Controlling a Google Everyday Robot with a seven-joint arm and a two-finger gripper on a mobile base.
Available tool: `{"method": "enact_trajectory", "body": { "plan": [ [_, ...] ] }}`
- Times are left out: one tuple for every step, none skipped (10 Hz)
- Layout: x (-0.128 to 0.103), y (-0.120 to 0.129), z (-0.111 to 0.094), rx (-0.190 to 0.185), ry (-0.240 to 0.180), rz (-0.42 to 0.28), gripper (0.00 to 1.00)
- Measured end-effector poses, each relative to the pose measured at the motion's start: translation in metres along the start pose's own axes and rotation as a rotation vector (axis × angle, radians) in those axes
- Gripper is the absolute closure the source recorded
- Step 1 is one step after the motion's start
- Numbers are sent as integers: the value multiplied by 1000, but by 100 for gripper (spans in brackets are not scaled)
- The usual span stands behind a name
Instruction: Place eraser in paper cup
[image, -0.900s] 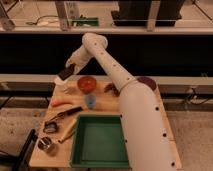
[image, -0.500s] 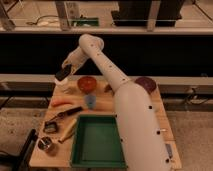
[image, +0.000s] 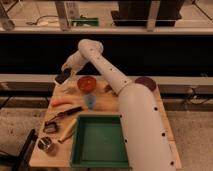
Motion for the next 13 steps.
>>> {"method": "enact_trajectory", "body": {
  "plan": [
    [-2, 1, 2, -3, 3, -11, 100],
    [-2, 3, 3, -6, 8, -21, 100],
    [-3, 2, 4, -5, 9, -33, 100],
    [-5, 1, 7, -4, 8, -42, 100],
    [-7, -2, 10, 0, 5, -50, 100],
    [-5, -3, 11, 10, 3, -51, 100],
    [-2, -4, 11, 19, 1, -49, 100],
    [3, -4, 11, 34, -4, -44, 100],
    [5, -6, 12, 43, -11, -42, 100],
    [7, -6, 14, 53, -20, -41, 100],
    [8, -7, 17, 62, -30, -42, 100],
    [7, -8, 21, 65, -38, -45, 100],
    [7, -10, 25, 67, -45, -50, 100]
  ]
}}
